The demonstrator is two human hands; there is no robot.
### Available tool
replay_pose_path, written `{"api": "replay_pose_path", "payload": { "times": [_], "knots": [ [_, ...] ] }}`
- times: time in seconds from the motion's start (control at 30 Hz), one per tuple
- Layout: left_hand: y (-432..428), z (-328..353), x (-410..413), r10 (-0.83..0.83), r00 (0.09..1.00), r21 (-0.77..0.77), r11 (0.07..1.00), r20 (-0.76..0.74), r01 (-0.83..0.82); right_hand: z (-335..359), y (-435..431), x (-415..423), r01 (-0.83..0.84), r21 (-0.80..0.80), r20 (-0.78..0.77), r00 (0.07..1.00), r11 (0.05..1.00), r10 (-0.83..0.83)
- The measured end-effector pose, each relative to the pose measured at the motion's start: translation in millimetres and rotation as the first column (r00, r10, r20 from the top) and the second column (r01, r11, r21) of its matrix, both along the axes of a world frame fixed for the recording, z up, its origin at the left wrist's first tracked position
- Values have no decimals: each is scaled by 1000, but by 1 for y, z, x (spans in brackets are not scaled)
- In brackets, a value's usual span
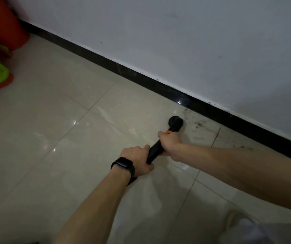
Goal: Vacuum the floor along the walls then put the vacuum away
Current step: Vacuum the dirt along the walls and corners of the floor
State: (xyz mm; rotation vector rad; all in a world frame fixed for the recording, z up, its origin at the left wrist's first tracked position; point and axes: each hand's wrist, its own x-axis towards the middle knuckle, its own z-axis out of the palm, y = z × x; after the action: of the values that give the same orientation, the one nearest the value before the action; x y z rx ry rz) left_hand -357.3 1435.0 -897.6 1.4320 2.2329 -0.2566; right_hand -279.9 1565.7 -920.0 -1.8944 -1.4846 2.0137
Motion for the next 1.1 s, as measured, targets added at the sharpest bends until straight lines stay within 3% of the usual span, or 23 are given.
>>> {"api": "replay_pose_path", "payload": {
  "times": [0.27, 0.57, 1.1],
  "knots": [
    [-31, -14, 14, -68, 998, 0, 998, -9, 68, -4, -30, 17, -48, 34, 76, 996, 998, 45],
    [6, -19, 27, -35, 999, 55, 998, -23, 36, -9, 5, 18, -67, 183, 161, 986, 981, 38],
    [51, -22, 37, -40, 999, 67, 997, -6, 41, -25, 49, 27, 28, 192, 113, 992, 981, -51]
  ]
}}
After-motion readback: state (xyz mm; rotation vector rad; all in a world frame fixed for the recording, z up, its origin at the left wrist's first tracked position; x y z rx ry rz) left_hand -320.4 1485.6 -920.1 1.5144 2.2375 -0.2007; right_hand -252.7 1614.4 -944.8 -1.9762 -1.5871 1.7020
